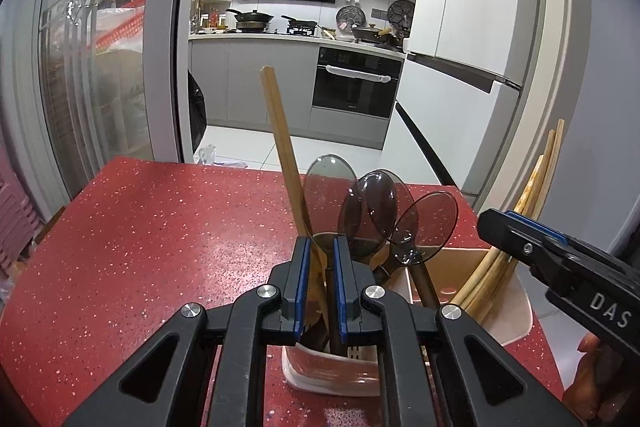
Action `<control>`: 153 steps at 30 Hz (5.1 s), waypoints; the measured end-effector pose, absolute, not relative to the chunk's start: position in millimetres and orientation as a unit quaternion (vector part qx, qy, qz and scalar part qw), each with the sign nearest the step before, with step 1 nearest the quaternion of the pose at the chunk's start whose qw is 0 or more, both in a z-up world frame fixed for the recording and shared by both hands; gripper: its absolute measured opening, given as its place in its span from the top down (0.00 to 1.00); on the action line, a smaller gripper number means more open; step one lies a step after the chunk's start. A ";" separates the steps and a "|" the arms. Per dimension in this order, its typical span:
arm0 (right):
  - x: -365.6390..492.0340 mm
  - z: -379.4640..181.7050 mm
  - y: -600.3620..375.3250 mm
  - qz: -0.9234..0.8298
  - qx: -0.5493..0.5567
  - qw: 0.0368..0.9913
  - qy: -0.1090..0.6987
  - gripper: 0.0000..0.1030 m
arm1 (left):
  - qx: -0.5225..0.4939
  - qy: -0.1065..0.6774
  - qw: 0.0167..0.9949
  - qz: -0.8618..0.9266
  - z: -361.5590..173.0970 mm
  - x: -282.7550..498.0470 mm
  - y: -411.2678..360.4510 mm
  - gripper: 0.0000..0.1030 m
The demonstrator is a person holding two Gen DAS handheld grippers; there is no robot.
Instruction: Organize utensils
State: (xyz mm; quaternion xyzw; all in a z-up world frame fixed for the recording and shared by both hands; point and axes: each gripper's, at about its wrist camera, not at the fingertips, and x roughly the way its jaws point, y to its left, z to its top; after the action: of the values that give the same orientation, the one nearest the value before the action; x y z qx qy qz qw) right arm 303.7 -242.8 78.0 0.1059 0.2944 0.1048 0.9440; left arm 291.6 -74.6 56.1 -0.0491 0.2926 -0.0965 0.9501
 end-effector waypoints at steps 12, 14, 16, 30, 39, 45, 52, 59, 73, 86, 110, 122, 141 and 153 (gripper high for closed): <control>271.5 93.3 -242.1 0.115 0.107 0.942 0.296 0.52 | -0.046 0.299 0.950 -0.081 63.5 279.8 -64.2 0.64; 267.9 94.5 -241.9 0.113 0.107 0.941 0.299 0.51 | -0.043 0.299 0.950 -0.080 65.3 277.6 -64.2 0.64; 263.0 94.8 -242.8 0.110 0.109 0.941 0.302 0.49 | -0.040 0.296 0.951 -0.080 67.7 274.9 -64.1 0.64; 236.5 98.1 -245.1 0.096 0.116 0.937 0.314 0.47 | -0.042 0.282 0.956 -0.060 74.5 245.4 -49.5 0.00; 212.6 91.6 -239.0 0.083 0.108 0.934 0.331 0.30 | -0.022 0.288 0.956 -0.059 56.3 219.9 -39.6 0.00; 192.7 87.6 -228.1 0.052 0.084 0.938 0.331 0.16 | -0.023 0.295 0.954 -0.052 49.4 196.7 -33.1 0.00; 171.0 85.7 -222.9 0.023 0.077 0.943 0.324 0.00 | -0.011 0.280 0.959 -0.049 50.1 168.7 -33.1 0.00; 149.1 91.3 -217.9 -0.003 0.070 0.956 0.285 0.00 | -0.017 0.271 0.961 -0.043 47.6 149.3 -26.9 0.00; 119.5 73.7 -209.2 -0.036 0.051 0.959 0.276 0.00 | -0.009 0.242 0.970 -0.031 37.7 117.0 -20.1 0.00; 103.1 64.7 -201.8 -0.046 0.044 0.963 0.263 0.00 | -0.012 0.249 0.968 -0.041 25.4 107.1 -20.1 0.00; 103.5 65.5 -201.3 -0.040 0.047 0.963 0.262 0.00 | -0.011 0.253 0.966 -0.045 26.3 109.0 -22.4 0.00; 104.3 65.3 -201.1 -0.038 0.048 0.963 0.262 0.00 | -0.008 0.255 0.966 -0.044 26.0 110.6 -24.2 0.00; 104.1 66.2 -199.2 -0.036 0.047 0.963 0.261 0.00 | -0.005 0.255 0.966 -0.043 26.5 110.0 -26.1 0.00; 103.2 67.5 -198.4 -0.034 0.047 0.963 0.262 0.00 | -0.005 0.255 0.966 -0.043 27.0 109.5 -26.5 0.00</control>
State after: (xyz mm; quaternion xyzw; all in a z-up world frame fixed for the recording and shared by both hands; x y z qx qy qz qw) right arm 103.2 -198.4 67.5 0.0474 0.2616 -0.0343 0.9634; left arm 109.5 -26.5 27.0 -0.0047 0.2548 -0.0428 0.9660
